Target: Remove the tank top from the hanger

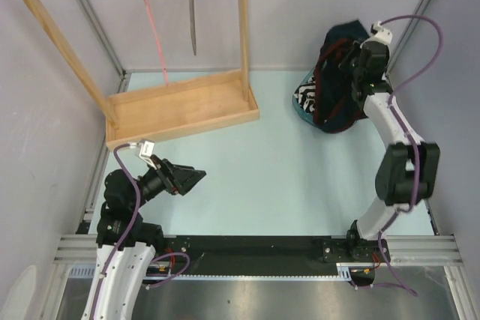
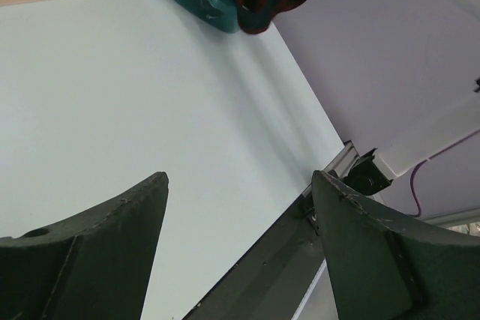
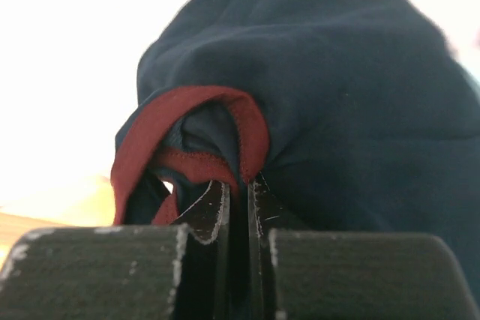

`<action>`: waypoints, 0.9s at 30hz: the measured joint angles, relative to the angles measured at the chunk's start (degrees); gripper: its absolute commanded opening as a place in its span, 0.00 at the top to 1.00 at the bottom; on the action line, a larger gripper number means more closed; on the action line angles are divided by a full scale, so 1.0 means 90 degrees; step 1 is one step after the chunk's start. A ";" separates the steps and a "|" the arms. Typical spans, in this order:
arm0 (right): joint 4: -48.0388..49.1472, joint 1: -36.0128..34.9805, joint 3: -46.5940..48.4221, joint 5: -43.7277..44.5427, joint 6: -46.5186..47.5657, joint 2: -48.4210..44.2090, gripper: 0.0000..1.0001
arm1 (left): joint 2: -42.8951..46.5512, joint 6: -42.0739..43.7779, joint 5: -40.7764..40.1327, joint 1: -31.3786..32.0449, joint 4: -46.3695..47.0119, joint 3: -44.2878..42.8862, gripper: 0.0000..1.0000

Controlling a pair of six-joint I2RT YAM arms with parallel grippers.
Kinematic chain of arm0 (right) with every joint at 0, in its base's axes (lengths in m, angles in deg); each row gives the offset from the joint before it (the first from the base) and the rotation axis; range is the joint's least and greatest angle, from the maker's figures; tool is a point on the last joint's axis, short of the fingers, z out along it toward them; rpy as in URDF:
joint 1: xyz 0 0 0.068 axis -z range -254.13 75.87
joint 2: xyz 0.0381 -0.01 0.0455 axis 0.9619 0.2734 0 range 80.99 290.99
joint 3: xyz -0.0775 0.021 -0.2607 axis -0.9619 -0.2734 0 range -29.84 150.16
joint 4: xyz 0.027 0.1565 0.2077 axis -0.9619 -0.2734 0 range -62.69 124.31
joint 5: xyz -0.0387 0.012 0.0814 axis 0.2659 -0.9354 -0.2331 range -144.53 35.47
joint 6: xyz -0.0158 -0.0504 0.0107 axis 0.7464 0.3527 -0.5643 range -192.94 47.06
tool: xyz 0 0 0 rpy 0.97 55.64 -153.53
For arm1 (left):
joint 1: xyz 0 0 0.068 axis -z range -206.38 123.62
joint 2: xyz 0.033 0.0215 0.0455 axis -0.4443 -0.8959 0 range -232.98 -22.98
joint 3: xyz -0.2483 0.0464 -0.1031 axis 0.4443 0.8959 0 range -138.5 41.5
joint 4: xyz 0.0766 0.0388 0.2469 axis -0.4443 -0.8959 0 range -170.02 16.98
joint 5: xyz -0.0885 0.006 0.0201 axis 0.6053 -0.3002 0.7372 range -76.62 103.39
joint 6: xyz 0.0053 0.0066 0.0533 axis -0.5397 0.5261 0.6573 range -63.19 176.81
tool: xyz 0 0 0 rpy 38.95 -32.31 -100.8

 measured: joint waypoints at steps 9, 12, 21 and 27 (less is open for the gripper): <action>-0.1639 0.0743 0.0816 -0.0899 -0.0945 0.2640 0.52 | -0.0639 -0.0265 -0.0386 0.1583 0.0656 0.0182 0.18; -0.2659 0.0767 0.1467 -0.0743 -0.0908 0.2732 0.01 | -0.1292 -0.0265 -0.1073 0.3092 0.0967 0.0189 0.18; -0.4862 -0.0525 0.0685 0.1326 -0.0442 0.0134 0.00 | -0.3213 -0.0158 -0.3485 0.6137 0.1659 -0.0274 0.06; -0.4680 -0.3677 -0.2302 0.1668 -0.0993 -0.3305 0.00 | -0.2863 -0.0270 -0.4456 0.6589 0.2229 -0.0087 0.04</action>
